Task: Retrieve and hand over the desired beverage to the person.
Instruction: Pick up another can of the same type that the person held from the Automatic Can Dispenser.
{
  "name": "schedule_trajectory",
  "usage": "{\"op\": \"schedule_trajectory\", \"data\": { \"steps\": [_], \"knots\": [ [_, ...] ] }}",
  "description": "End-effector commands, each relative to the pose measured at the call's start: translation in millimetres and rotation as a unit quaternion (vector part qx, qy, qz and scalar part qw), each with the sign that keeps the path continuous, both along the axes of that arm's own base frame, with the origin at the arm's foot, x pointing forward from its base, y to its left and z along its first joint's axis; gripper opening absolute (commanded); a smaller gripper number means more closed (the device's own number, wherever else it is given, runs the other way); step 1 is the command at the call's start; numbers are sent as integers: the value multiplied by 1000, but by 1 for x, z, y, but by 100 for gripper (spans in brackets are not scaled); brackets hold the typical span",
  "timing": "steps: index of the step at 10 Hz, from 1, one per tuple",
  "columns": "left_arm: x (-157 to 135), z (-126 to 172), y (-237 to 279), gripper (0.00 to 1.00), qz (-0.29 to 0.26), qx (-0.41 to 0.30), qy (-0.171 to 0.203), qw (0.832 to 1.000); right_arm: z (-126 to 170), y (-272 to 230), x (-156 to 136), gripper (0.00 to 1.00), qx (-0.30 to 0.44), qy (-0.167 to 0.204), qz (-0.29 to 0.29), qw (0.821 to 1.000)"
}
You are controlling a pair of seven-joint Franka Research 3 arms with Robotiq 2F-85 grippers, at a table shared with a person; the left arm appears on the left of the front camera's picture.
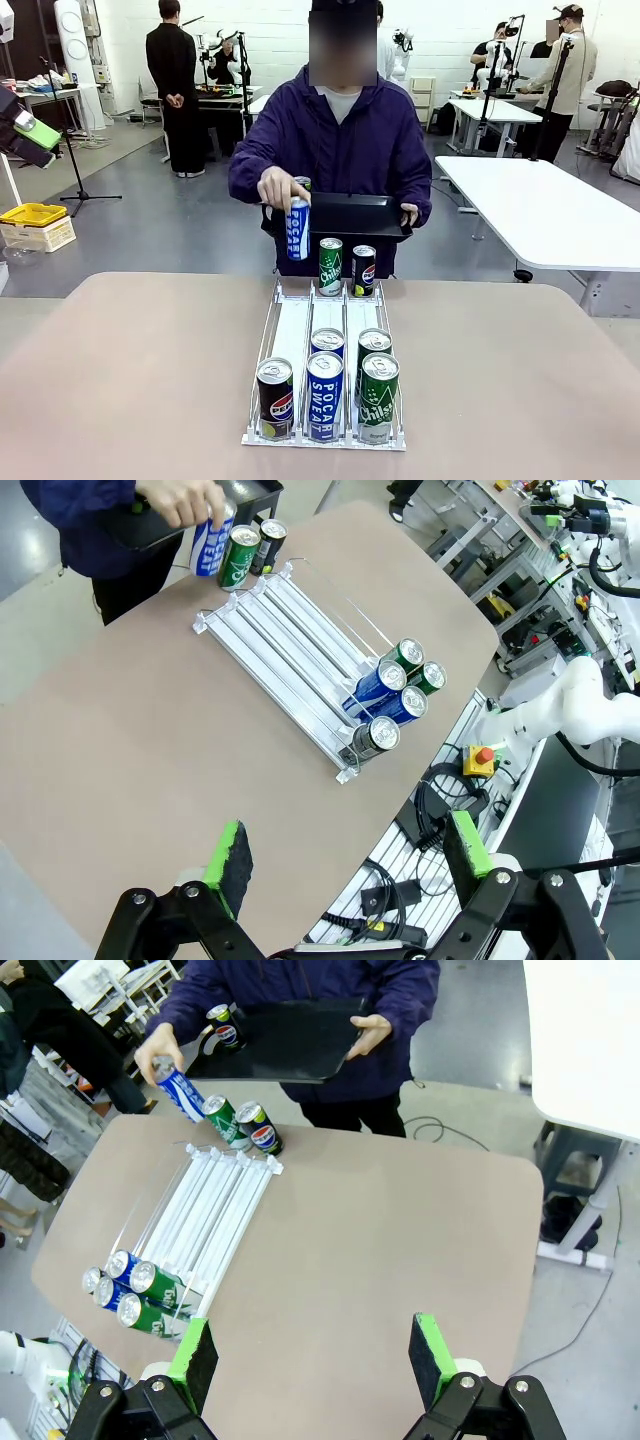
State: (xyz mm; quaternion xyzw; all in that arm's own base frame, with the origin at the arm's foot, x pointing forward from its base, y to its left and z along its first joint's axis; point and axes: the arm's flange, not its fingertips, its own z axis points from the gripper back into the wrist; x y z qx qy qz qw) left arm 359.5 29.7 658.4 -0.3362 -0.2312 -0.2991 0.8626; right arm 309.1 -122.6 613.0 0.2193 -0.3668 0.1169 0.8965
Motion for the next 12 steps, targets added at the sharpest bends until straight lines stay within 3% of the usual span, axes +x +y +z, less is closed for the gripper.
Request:
{"op": "schedule_trajectory", "data": {
  "steps": [1, 12],
  "knots": [
    [1, 1, 1, 100, -7, -9, -6, 1000, -1, 0, 2, 100, 10, -3, 10, 1000],
    [0, 0, 0, 100, 0, 0, 0, 1000, -1, 0, 2, 100, 10, -3, 10, 1000]
  ]
}}
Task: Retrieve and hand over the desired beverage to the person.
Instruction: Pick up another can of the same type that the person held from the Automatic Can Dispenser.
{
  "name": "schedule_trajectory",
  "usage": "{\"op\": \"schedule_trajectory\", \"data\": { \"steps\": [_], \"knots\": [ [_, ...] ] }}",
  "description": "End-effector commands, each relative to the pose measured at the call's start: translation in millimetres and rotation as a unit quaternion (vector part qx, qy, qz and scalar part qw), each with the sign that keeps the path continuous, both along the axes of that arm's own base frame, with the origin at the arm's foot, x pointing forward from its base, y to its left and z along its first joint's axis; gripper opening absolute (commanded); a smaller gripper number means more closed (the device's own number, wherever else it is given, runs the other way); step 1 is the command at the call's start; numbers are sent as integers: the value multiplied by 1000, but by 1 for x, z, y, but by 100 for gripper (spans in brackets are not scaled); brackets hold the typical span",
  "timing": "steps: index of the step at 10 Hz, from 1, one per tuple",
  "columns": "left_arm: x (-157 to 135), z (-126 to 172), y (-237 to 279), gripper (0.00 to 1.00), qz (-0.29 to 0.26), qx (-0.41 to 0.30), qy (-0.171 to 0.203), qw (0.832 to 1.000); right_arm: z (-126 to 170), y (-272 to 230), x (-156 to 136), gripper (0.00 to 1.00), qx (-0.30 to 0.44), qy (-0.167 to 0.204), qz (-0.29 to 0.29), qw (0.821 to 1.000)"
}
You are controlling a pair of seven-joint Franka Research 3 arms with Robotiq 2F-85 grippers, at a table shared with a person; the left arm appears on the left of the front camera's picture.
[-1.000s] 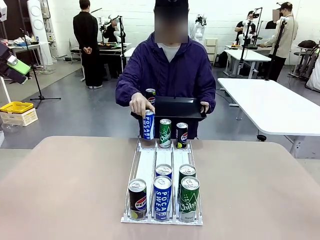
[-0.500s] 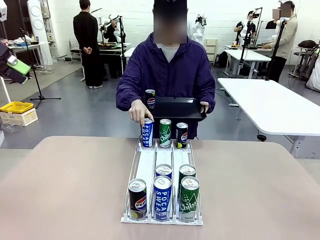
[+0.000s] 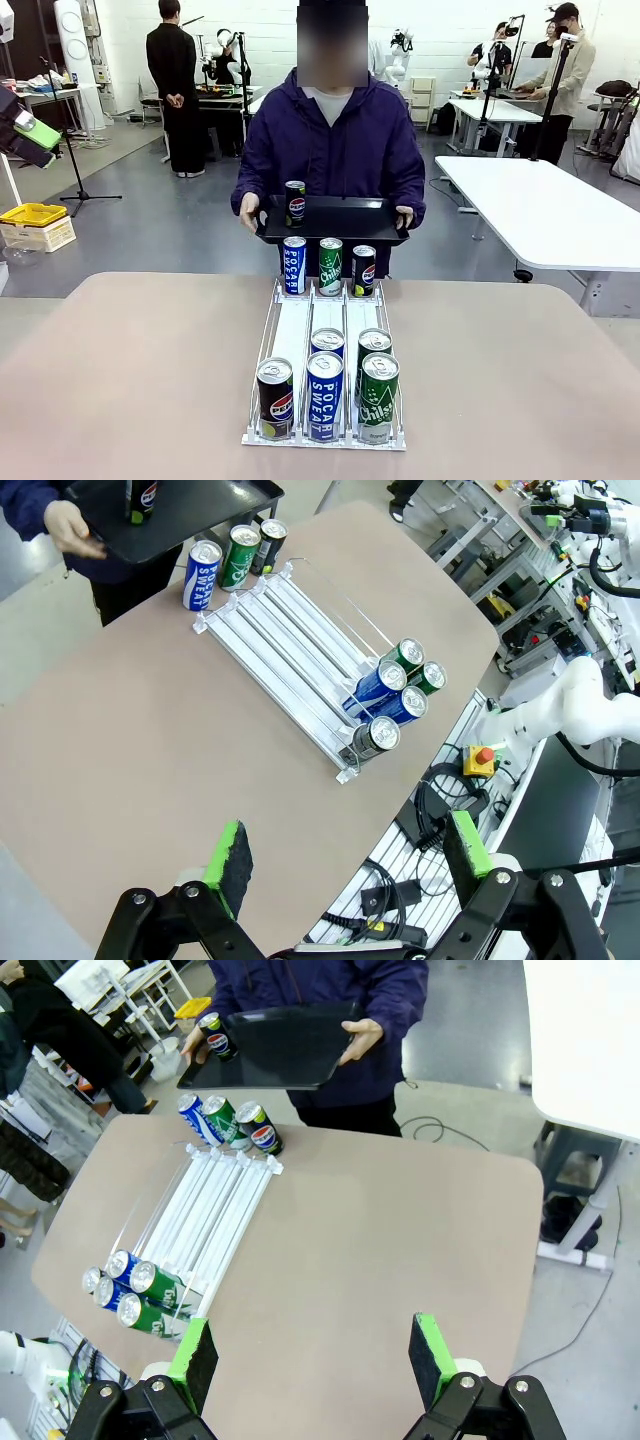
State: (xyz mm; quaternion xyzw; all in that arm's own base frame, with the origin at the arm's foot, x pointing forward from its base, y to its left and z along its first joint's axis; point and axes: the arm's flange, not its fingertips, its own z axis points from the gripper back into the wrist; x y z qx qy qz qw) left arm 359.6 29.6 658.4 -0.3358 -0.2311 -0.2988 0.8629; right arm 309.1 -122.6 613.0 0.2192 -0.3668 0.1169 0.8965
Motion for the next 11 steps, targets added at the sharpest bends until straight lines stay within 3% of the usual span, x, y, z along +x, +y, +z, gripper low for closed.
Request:
{"op": "schedule_trajectory", "data": {
  "steps": [1, 2, 4, 6, 7, 9, 11],
  "knots": [
    [-1, 10, -21, 100, -9, 27, -5, 1000, -1, 0, 2, 100, 10, -3, 10, 1000],
    [-1, 24, -49, 100, -8, 60, -3, 998, -1, 0, 2, 100, 10, -3, 10, 1000],
    [3, 40, -151, 100, 126, 116, 39, 984, -1, 0, 2, 100, 10, -3, 10, 1000],
    [4, 14, -257, 100, 161, 224, 112, 955, -1, 0, 2, 100, 10, -3, 10, 1000],
    [7, -5, -297, 100, 191, 238, 144, 941, -1, 0, 2, 100, 10, -3, 10, 1000],
    [3, -57, -359, 100, 196, 296, 182, 917, -1, 0, 2, 100, 10, -3, 10, 1000],
    [8, -86, -389, 100, 207, 269, 198, 920, -1, 0, 2, 100, 10, -3, 10, 1000]
  ]
}}
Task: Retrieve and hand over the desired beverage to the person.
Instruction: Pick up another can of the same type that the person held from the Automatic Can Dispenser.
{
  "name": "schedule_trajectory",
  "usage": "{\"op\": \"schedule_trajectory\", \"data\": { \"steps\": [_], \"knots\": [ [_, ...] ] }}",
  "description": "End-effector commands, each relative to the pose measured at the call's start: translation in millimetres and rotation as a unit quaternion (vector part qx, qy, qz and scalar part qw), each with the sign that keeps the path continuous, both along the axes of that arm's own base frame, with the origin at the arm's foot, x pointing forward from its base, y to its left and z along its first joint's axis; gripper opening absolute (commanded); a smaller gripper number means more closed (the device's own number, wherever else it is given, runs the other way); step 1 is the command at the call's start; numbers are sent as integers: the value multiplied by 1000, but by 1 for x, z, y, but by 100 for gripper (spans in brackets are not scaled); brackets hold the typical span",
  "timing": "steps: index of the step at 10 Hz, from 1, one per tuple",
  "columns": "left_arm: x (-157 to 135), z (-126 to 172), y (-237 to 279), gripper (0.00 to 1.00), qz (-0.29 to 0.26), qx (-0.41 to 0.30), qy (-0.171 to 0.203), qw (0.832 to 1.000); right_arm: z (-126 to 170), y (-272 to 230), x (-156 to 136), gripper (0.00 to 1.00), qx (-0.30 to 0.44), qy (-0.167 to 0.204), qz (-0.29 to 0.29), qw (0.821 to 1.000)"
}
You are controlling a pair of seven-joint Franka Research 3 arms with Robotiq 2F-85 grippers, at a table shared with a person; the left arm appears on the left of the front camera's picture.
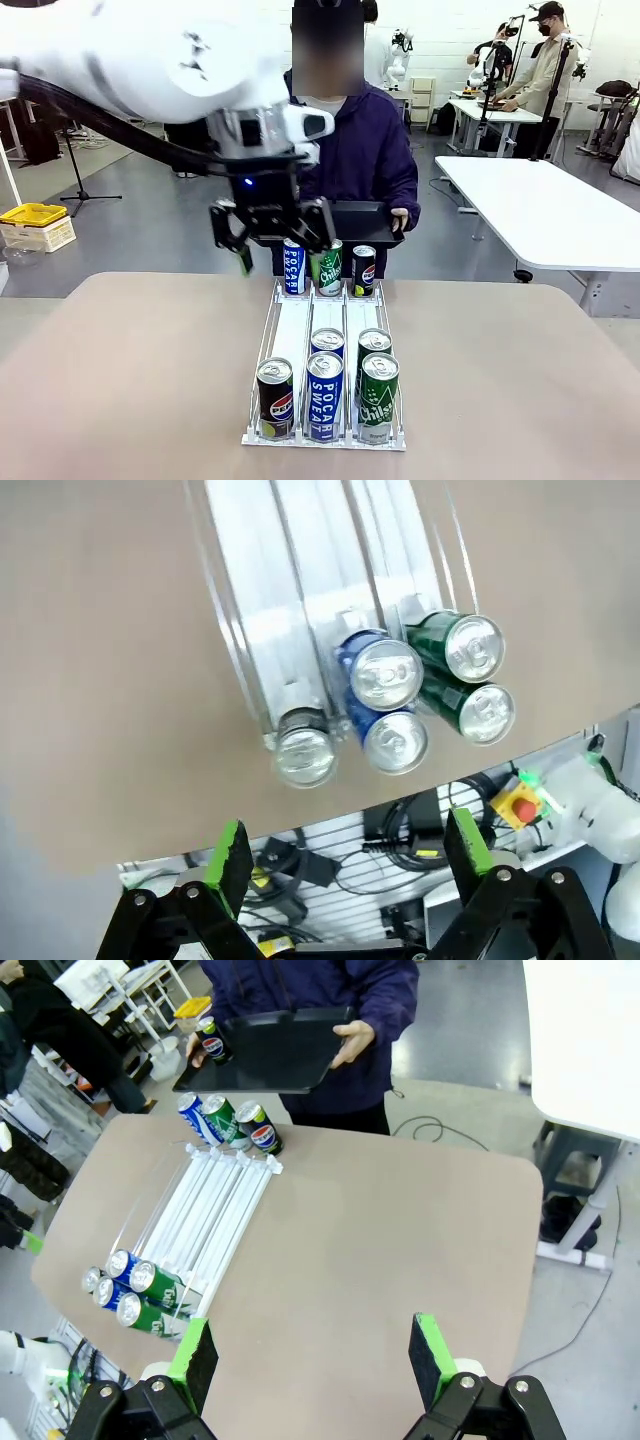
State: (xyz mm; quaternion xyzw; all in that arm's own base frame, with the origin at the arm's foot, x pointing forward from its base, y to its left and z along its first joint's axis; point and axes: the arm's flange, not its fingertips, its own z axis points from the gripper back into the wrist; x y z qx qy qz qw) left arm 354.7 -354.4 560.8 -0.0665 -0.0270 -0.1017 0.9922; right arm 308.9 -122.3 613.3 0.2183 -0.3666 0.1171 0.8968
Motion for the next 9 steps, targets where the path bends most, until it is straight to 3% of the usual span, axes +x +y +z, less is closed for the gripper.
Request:
{"op": "schedule_trajectory", "data": {
  "steps": [1, 3, 9],
  "knots": [
    [18, -5, -12, 100, 38, -25, 7, 999, -2, -1, 2, 100, 11, -3, 10, 1000],
    [20, -18, -15, 100, 39, -31, 2, 999, -2, -1, 2, 100, 11, -3, 10, 1000],
    [17, -18, -15, 100, 25, -19, 15, 999, -2, -1, 2, 100, 11, -3, 10, 1000]
  ]
}}
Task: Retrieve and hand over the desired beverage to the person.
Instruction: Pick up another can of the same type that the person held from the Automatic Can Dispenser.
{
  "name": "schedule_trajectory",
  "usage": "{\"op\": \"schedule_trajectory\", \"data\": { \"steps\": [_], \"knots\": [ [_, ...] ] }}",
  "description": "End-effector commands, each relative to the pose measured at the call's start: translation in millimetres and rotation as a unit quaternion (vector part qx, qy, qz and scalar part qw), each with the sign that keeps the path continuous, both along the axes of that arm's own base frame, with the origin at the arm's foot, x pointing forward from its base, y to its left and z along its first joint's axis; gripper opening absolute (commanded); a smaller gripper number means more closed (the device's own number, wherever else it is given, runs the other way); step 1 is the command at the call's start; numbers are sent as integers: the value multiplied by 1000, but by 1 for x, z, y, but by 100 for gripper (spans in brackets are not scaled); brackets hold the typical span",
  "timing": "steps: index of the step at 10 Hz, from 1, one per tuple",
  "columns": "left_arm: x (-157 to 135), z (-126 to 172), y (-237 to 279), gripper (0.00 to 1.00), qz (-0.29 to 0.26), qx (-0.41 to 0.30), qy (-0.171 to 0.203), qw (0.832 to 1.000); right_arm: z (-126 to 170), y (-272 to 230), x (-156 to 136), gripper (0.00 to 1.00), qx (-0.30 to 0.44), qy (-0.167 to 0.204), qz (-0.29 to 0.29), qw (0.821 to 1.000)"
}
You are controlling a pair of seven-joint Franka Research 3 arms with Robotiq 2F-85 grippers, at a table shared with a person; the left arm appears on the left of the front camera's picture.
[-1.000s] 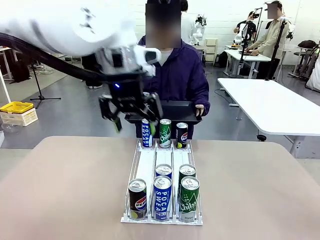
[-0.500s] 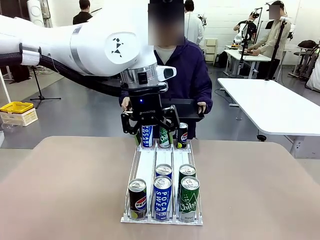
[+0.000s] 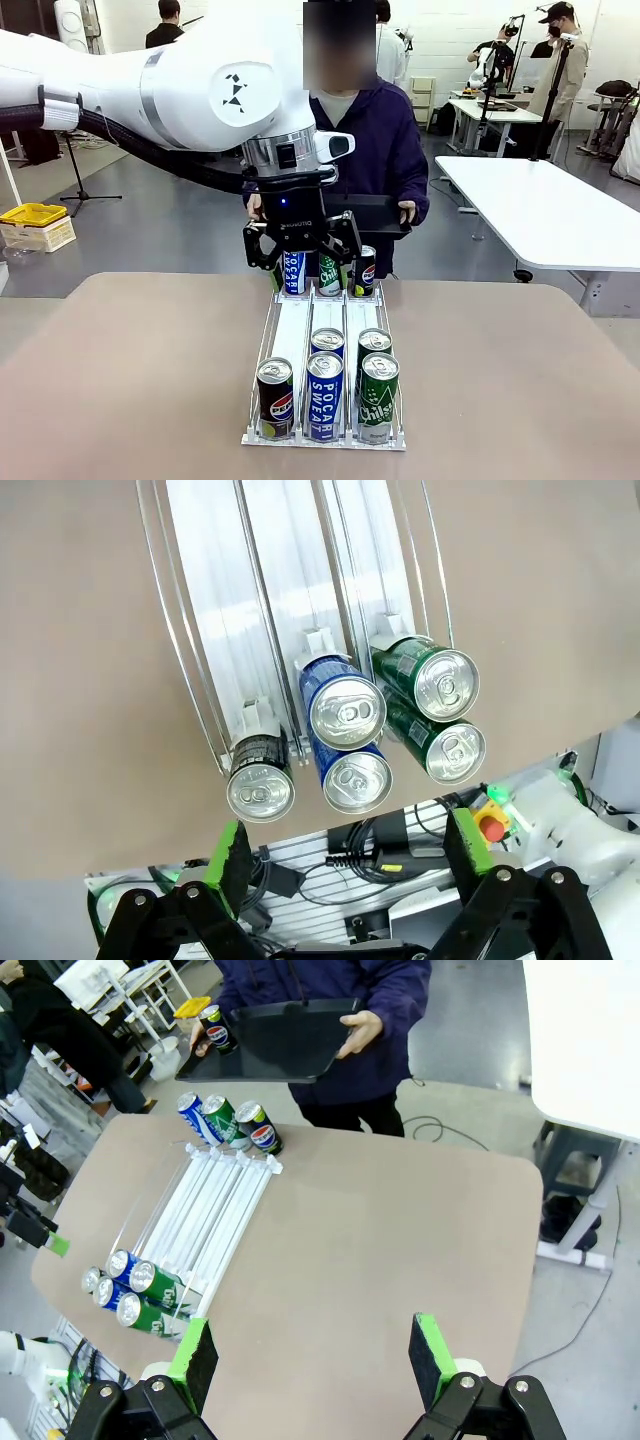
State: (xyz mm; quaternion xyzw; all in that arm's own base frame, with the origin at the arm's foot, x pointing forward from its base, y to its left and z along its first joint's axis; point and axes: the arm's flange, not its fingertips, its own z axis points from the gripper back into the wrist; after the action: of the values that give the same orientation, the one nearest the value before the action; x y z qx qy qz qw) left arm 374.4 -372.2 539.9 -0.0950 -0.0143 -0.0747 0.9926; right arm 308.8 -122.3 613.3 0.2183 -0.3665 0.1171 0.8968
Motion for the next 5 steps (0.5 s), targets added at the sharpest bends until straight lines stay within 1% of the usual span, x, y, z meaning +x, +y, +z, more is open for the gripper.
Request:
{"op": "schedule_trajectory", "data": {
  "steps": [1, 2, 3, 4, 5],
  "knots": [
    [0, 0, 0, 100, 0, 0, 0, 1000, -2, -1, 2, 100, 11, -3, 10, 1000],
    [-11, -25, -16, 100, 11, 45, -21, 999, -2, -1, 2, 100, 11, -3, 10, 1000],
    [-22, -42, -24, 100, 17, 68, -37, 997, -2, -1, 2, 100, 11, -3, 10, 1000],
    [-33, -54, -30, 100, 22, 77, -46, 996, -2, -1, 2, 100, 11, -3, 10, 1000],
    [-42, -62, -31, 100, 24, 75, -45, 996, -2, -1, 2, 100, 11, -3, 10, 1000]
  ]
}}
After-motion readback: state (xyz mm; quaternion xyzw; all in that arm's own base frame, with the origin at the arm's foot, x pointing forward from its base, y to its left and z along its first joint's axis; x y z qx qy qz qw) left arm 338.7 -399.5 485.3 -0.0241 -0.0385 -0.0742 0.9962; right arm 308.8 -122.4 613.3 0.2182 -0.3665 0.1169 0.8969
